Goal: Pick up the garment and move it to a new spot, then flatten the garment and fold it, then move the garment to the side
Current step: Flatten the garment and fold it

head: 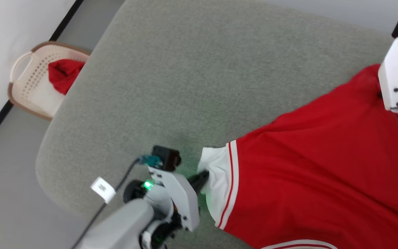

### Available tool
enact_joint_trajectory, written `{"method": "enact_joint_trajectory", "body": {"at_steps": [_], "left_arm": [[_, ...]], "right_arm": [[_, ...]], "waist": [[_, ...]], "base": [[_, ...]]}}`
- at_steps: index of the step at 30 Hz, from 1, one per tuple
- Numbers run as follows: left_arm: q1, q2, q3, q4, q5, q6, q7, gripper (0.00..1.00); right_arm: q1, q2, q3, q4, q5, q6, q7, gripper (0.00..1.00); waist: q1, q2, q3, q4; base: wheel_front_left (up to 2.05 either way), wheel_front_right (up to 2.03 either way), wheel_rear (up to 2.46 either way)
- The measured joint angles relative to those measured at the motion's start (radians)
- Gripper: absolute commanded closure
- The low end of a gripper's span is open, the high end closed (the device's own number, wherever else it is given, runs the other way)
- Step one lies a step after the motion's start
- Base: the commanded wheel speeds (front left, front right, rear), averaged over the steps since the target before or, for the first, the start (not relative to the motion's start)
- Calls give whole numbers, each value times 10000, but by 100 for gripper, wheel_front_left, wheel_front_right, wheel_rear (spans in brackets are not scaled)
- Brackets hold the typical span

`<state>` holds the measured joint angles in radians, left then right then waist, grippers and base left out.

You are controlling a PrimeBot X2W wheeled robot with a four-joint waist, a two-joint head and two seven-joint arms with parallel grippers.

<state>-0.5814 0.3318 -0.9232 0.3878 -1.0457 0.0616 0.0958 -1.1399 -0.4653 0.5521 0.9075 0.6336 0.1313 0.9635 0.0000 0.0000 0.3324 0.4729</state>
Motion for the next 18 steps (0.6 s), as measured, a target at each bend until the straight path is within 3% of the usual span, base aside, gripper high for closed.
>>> {"method": "enact_joint_trajectory", "body": {"at_steps": [9,18], "left_arm": [[-906,1181,213,-631,150,359,1003,100],[-2760,2293,458,-903,403,360,2508,100]], "right_arm": [[-234,117,-40,-965,637,0,-1398,100],[-233,111,-115,-1778,1078,0,-3172,100]], "waist": [[0,0,-521,-585],[0,0,-1176,-1333]], "base": [[0,0,0],[0,0,0]]}}
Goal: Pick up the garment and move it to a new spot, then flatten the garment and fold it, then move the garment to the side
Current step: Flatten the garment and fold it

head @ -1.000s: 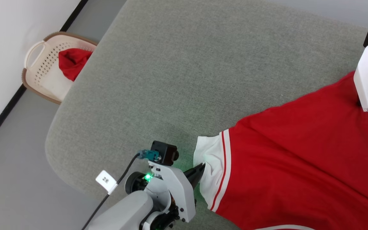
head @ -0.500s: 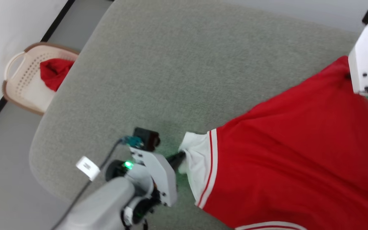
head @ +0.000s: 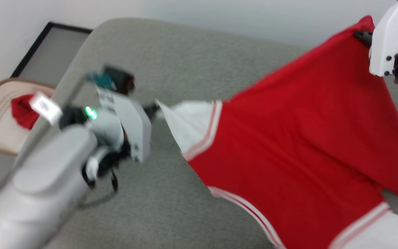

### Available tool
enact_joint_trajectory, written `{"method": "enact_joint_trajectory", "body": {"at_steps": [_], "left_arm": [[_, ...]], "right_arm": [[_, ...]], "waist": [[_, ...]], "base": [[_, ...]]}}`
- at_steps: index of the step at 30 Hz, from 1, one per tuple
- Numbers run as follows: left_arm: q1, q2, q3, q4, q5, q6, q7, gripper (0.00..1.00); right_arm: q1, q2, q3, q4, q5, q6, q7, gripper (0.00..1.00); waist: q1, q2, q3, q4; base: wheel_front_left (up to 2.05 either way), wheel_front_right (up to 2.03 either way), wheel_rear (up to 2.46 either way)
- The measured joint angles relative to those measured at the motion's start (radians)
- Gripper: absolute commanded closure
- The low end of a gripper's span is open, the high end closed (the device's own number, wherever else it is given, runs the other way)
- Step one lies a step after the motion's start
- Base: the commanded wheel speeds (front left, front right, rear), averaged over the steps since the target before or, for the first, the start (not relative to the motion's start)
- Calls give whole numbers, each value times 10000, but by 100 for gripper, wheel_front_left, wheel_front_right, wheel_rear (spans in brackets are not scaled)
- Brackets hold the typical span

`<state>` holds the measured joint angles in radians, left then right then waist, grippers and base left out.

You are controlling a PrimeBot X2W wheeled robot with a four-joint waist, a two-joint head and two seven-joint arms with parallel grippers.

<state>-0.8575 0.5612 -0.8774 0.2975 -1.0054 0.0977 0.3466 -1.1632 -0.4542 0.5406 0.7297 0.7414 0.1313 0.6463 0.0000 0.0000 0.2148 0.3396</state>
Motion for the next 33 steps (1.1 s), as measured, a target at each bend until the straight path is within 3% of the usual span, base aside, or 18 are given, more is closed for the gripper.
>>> {"method": "enact_joint_trajectory", "body": {"at_steps": [5,12,17,22,33], "left_arm": [[-1532,40,188,566,59,-209,748,100],[-3618,-395,380,2337,351,-706,1057,100],[-5102,-673,502,3726,704,-965,775,100],[-6506,-897,633,5035,1045,-1210,247,100],[-8775,-1668,627,7346,1751,-1264,-1208,100]], "right_arm": [[-335,364,-249,217,-245,0,-796,100],[-1277,1634,-1116,1135,-1053,-2,-2008,100],[-2005,2654,-1427,1603,-1467,-2,-2704,100],[-2638,3266,-1538,2033,-1933,-2,-3557,100],[-4084,3885,-1816,3528,-2963,0,-5244,100]], "waist": [[0,0,-301,-565],[0,0,-590,-1481],[-1,0,-680,-2200],[0,0,-676,-2907],[0,0,-343,-4134]], "base": [[0,0,0],[0,0,0],[0,0,0],[0,0,0],[0,0,0]]}}
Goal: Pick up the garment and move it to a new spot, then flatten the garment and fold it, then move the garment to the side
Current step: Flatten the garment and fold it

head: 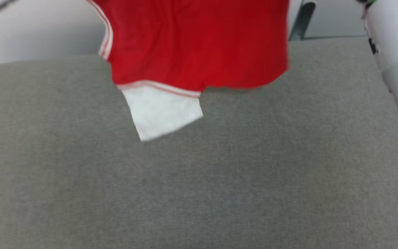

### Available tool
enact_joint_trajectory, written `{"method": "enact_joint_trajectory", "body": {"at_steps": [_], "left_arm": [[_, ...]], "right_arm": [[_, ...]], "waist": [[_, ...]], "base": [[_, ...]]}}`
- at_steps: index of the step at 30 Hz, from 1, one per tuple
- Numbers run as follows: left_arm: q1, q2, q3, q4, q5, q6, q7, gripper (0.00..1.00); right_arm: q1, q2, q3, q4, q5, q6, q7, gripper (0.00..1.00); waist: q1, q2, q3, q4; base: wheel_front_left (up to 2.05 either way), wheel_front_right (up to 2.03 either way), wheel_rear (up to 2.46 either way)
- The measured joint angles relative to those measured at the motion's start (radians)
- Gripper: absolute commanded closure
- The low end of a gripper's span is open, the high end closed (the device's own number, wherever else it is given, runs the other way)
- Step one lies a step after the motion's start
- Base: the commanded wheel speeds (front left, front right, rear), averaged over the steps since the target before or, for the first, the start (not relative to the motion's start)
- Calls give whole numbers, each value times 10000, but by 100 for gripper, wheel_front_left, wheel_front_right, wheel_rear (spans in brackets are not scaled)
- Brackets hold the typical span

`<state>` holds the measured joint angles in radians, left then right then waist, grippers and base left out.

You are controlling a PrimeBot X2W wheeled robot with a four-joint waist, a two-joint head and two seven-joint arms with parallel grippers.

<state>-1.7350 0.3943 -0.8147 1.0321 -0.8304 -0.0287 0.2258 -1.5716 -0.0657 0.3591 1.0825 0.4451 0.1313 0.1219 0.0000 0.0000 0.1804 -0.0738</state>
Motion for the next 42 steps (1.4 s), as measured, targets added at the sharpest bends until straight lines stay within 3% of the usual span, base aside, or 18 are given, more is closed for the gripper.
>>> {"method": "enact_joint_trajectory", "body": {"at_steps": [10,19,24,31,36,42], "left_arm": [[-1982,-50,178,1436,330,205,-1496,100],[-3568,71,270,1822,560,188,-2966,100],[-4330,-272,324,1864,575,90,-3553,100],[-4096,-566,132,2196,579,-341,-3714,100],[-3236,-633,29,2399,403,-694,-3342,100],[-2228,-589,-447,2412,374,-963,-2380,100]], "right_arm": [[-1274,119,-410,1158,-750,0,-1779,100],[-1895,123,-652,1555,-953,0,-3333,100],[-2233,117,-1218,1762,-1446,0,-3747,100],[-2016,111,-1676,1921,-2130,0,-3820,100],[-1738,140,-1569,1992,-2324,0,-3779,100],[-900,132,-311,1592,-1544,0,-2830,100]], "waist": [[0,0,1102,-538],[0,0,2545,-884],[0,0,3470,-909],[0,0,4495,-633],[0,0,4558,-324],[0,0,3916,-108]], "base": [[0,0,0],[0,0,0],[0,0,0],[0,0,0],[0,0,0],[0,0,0]]}}
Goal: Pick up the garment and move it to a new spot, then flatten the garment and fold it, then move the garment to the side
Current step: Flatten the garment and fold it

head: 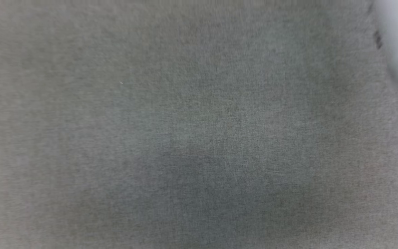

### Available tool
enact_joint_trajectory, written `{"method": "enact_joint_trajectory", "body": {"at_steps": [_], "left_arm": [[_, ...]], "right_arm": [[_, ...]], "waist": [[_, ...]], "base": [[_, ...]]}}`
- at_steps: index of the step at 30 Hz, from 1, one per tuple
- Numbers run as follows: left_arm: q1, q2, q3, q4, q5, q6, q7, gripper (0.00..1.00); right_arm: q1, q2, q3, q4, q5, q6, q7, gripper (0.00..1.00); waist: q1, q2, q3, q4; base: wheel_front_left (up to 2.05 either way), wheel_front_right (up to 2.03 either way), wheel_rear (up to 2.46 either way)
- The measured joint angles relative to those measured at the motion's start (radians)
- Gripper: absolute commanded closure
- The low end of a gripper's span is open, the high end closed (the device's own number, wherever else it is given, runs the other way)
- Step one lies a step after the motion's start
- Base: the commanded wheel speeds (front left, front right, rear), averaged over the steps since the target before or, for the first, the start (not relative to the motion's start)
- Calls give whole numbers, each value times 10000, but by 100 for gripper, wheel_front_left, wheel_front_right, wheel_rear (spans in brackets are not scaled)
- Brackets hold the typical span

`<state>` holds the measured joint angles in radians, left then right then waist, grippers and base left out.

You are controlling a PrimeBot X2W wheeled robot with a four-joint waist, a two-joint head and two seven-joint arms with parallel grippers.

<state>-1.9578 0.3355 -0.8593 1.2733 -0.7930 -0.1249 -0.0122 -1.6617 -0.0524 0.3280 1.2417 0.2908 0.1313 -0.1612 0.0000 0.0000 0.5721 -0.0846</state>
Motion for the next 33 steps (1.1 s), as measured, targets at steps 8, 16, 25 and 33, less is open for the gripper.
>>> {"method": "enact_joint_trajectory", "body": {"at_steps": [8,16,25,33], "left_arm": [[2220,330,-401,-988,-830,-58,1204,100],[5062,993,-955,-2740,-1584,-63,1858,100],[8537,2397,-1106,-6178,-2199,1034,2073,100],[11470,4422,-1162,-10970,-2744,3582,2648,100]], "right_arm": [[2112,-151,2092,-1277,1850,0,1482,100],[4800,-1833,4115,-4136,4209,0,2865,100],[7966,-4521,5020,-7620,5760,-2,3716,100],[10387,-6169,5150,-10268,6142,0,4449,100]], "waist": [[0,0,-1314,143],[0,0,-2718,372],[0,0,-4012,769],[0,0,-4598,1175]], "base": [[0,0,0],[0,0,0],[0,0,0],[0,0,0]]}}
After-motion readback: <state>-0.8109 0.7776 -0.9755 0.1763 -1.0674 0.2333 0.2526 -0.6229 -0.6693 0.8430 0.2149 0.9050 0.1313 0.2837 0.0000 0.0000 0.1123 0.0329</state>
